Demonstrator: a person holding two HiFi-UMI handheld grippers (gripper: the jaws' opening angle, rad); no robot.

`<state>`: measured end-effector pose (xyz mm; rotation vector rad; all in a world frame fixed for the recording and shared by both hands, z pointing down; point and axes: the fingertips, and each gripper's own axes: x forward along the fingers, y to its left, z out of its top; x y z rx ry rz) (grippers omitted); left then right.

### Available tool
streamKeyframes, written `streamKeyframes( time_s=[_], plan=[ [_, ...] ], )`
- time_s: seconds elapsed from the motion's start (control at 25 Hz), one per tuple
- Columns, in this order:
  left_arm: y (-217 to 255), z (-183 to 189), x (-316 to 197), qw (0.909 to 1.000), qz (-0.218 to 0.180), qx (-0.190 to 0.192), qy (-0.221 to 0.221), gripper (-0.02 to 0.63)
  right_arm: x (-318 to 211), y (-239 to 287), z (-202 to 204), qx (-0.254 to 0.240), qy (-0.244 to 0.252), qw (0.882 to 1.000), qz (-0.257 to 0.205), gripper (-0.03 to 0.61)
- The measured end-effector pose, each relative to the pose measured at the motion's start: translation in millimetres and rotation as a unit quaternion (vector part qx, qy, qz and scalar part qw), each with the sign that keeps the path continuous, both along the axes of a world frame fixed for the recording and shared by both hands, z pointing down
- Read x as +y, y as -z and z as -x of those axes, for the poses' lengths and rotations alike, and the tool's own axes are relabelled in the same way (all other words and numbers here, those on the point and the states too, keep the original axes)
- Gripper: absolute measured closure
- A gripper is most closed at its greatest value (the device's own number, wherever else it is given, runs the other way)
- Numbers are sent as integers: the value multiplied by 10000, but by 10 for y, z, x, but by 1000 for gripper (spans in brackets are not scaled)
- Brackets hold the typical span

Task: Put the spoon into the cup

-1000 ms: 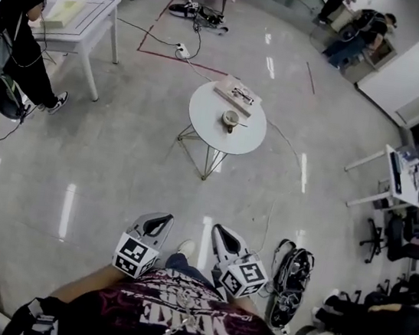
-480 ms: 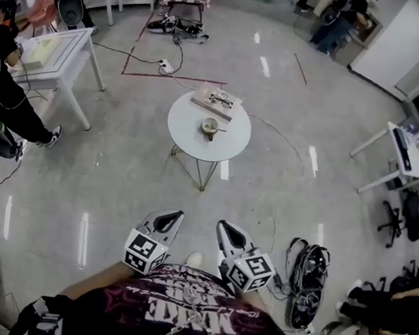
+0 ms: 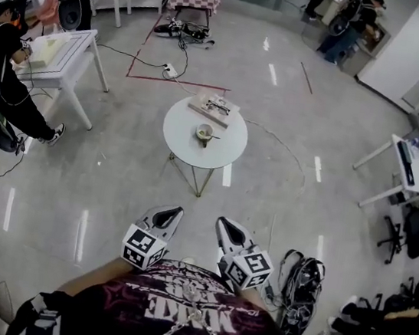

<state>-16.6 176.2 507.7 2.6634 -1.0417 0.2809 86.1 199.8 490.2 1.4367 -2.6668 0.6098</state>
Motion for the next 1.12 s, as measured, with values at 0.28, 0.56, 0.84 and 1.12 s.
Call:
streamKeyframes(
  time_s=[0.28,0.56,0.84,1.12],
  plan=[
    [-3,-52,-54,9993,-3,-69,357,588,-124,-26,-61,-78,372,9993,-52,543],
    [22,-86,21,9985,-74,-152,515,588,-114,-104,-157,-174,471,9987,33,543],
    [-4,278,-11,9945,9,-128,1038,588,-93,-138,25,-163,718,9972,95,543],
    [-25,237,-186,9959,-27,-133,896,588,-204,-181,-41,-182,511,9984,149,543]
  ],
)
